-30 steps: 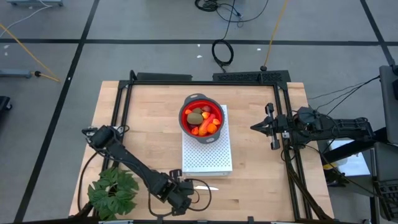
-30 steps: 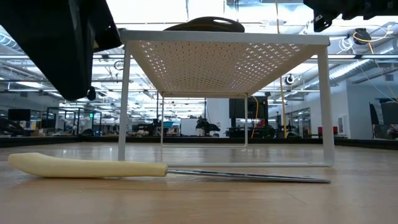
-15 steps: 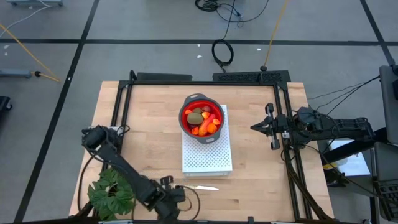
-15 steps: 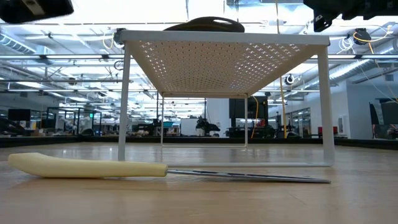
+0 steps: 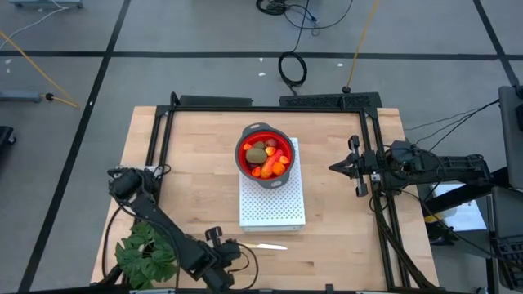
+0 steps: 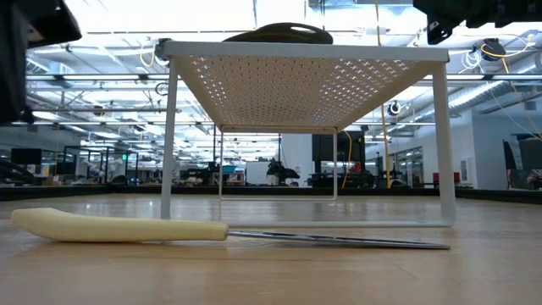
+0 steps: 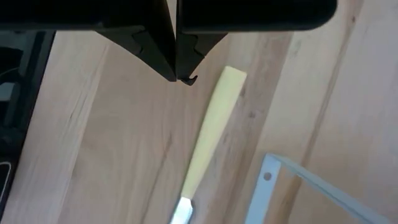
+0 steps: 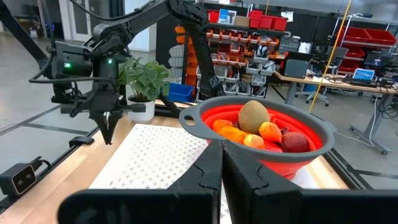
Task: Pick & Place Fruit
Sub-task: Put the yellow knife on the shelf
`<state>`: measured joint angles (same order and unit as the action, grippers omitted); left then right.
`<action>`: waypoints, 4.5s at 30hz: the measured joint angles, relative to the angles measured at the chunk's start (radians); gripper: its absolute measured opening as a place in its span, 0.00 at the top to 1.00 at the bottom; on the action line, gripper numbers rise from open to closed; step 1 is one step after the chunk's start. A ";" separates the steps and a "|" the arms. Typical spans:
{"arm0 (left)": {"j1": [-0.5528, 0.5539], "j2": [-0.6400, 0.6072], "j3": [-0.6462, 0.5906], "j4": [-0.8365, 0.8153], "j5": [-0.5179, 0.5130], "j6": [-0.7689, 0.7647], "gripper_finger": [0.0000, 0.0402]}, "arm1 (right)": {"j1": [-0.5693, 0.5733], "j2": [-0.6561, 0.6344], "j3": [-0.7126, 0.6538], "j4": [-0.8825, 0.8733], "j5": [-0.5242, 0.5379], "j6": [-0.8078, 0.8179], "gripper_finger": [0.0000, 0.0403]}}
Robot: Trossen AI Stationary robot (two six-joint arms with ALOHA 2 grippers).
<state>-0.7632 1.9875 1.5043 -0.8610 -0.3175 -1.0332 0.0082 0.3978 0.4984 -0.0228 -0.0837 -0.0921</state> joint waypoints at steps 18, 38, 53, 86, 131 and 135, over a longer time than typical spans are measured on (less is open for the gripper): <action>0.037 0.097 -0.002 -0.009 -0.034 0.017 1.00 | 0.000 0.000 0.000 -0.008 0.000 0.000 1.00; 0.039 0.095 0.005 0.002 -0.055 -0.051 0.95 | 0.000 -0.001 0.000 -0.008 0.000 0.000 1.00; 0.046 0.094 0.006 0.006 -0.112 0.145 0.56 | 0.000 0.000 0.000 -0.008 0.000 -0.002 1.00; 0.106 0.142 -0.041 0.187 -0.075 0.298 0.55 | 0.000 0.000 0.000 -0.011 0.000 0.027 1.00; 0.039 0.079 -0.045 0.206 -0.003 0.185 0.89 | 0.000 0.000 0.000 -0.006 0.003 0.028 1.00; 0.028 0.054 -0.045 0.209 -0.008 0.182 0.91 | 0.000 0.000 0.000 -0.005 0.003 0.028 1.00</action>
<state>-0.7355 2.0415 1.4593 -0.6518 -0.3259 -0.8514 0.0086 0.3977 0.4988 -0.0279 -0.0807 -0.0639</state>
